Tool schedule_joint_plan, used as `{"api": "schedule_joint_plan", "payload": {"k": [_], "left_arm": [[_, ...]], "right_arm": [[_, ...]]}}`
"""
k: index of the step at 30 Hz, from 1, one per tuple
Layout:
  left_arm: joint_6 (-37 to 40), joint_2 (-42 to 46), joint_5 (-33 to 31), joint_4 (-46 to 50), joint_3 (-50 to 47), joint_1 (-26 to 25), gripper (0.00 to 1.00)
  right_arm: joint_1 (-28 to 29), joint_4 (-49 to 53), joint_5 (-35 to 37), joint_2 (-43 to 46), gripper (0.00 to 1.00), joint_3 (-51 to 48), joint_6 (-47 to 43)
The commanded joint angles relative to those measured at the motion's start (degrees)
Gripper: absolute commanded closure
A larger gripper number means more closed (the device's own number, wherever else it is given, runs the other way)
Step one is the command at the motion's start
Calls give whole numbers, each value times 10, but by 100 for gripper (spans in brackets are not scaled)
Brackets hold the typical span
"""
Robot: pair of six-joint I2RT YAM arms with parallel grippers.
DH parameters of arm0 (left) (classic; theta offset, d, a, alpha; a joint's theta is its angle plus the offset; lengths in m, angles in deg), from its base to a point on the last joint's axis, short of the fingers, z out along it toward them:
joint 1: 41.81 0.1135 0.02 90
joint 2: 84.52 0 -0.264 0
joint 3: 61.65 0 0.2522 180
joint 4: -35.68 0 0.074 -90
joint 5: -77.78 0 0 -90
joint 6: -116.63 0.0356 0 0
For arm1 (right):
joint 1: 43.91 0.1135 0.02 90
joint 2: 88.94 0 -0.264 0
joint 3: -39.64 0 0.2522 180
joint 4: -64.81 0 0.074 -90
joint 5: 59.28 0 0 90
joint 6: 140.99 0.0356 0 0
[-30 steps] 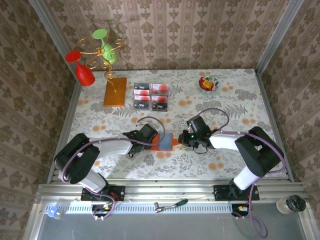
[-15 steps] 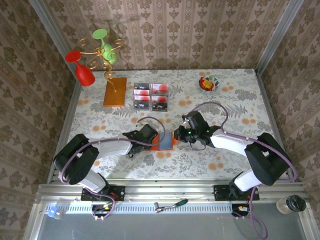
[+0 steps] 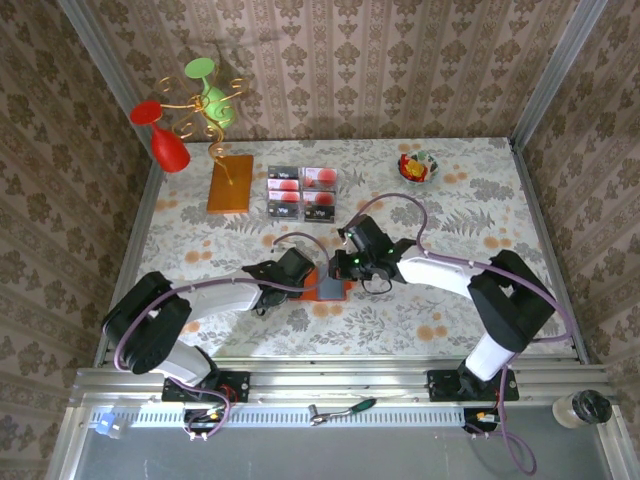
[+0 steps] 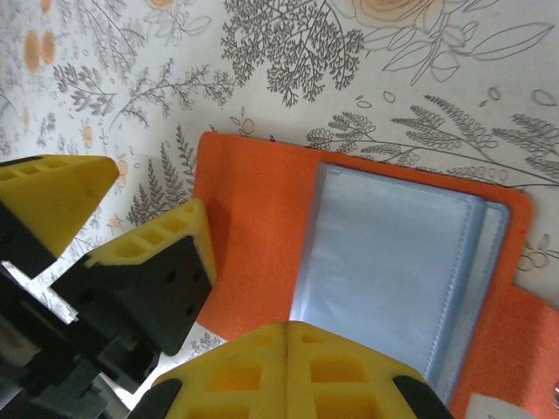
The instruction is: Put the credit cards into the card holder
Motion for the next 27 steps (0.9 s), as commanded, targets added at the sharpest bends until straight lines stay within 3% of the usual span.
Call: {"api": "schedule_joint_plan", "payload": {"k": [1, 15, 27], "left_arm": [[-17, 19, -13, 18, -5, -1, 25], [-31, 29, -13, 27, -7, 6, 25], [-58, 55, 8, 53, 2, 16, 26]], "right_arm": [[13, 5, -17, -27, 100, 34, -8], [31, -46, -37, -142, 100, 79, 38], [33, -91, -16, -151, 100, 40, 91]]}}
